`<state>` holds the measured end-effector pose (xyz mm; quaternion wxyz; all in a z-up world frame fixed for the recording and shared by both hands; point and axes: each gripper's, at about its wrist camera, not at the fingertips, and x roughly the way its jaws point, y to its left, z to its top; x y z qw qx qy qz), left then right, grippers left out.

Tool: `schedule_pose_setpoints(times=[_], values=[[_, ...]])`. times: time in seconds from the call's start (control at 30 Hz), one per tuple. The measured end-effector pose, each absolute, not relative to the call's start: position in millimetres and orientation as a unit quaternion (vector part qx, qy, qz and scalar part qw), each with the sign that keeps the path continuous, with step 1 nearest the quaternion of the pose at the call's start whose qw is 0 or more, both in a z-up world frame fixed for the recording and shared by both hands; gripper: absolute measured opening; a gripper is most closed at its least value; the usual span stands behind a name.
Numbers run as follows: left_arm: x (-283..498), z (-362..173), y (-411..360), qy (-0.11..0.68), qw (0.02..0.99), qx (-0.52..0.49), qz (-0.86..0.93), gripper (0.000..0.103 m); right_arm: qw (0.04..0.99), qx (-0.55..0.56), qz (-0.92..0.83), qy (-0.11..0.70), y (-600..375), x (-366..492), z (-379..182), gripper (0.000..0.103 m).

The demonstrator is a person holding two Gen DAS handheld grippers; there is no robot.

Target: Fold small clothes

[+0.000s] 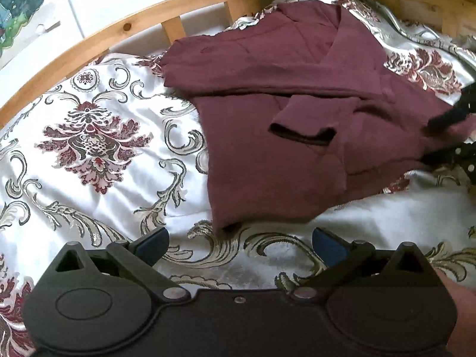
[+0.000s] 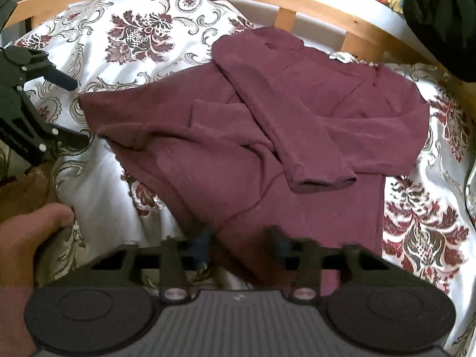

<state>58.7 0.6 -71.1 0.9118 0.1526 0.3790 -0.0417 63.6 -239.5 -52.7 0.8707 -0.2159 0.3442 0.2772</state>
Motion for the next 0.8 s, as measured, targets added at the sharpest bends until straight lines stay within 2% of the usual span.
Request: schedule_pose_setpoints(times=[0.07,0.27,0.33,0.53,0.67,0.73,0.8], values=[[58,-69,0,0.374,0.913,0.156,-0.048,0.102,0.875,-0.212,0.265,0.344,-244,60,-50,0.015],[53,-67,-9,0.361,0.911,0.189,-0.073,0.102,0.898,-0.188,0.242,0.316,-260,46,-23,0.012],[52,-68,-14,0.358,0.908,0.204,-0.080,0.102,0.901,-0.174,0.235,0.319,-266,44,-19,0.007],[60,-77,-23,0.373,0.894,0.237,-0.070,0.102,0.901,-0.162,0.210,0.343,-283,47,-20,0.006],[66,-74,-21,0.381,0.895,0.223,-0.068,0.102,0.898,-0.196,0.189,0.346,-293,44,-20,0.007],[66,-70,-19,0.380,0.898,0.205,-0.077,0.102,0.893,-0.215,0.187,0.349,-302,41,-21,0.014],[67,-66,-15,0.382,0.902,0.178,-0.091,0.102,0.888,-0.229,0.175,0.358,-311,40,-26,0.044]])
